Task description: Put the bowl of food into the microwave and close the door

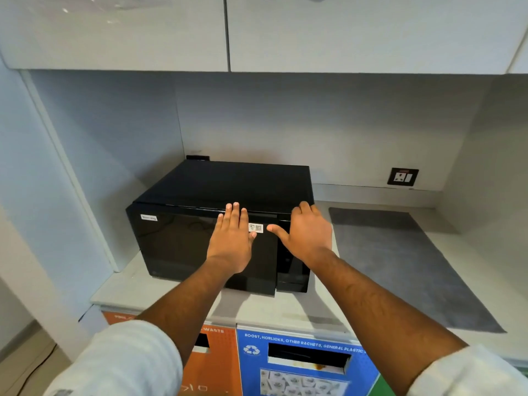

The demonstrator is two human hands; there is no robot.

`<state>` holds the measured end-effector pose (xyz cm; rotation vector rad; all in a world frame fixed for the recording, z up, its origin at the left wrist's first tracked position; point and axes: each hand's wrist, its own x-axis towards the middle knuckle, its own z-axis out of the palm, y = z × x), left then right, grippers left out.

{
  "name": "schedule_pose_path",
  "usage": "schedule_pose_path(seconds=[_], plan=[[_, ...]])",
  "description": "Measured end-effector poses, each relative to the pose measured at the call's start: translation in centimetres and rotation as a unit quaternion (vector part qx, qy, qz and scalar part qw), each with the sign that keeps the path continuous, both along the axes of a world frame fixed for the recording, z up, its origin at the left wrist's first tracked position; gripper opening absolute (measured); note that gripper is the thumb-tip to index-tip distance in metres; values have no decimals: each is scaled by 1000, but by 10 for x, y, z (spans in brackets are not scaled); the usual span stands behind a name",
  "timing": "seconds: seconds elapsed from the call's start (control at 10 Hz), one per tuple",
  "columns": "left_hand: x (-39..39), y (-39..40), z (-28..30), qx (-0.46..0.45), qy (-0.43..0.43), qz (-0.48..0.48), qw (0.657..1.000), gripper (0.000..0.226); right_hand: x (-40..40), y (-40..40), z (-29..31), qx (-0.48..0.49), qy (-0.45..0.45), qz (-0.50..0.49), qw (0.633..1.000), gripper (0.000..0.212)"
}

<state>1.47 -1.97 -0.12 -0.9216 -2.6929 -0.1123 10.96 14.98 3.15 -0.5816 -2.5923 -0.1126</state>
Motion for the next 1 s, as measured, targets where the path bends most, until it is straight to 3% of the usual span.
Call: schedule_pose_path(seconds=[0.8,0.9,1.0], plan=[[-24,6,3,-3,-16,-37,999,71,-7,-14,5,-28,40,-42,998,63],[-23,0,8,-3,-39,-64,997,68,10,-20,4,-36,17,-22,999,65],[-21,-8,12,14,-41,-74,996,63,21,-21,3,-76,-44,10,996,81]])
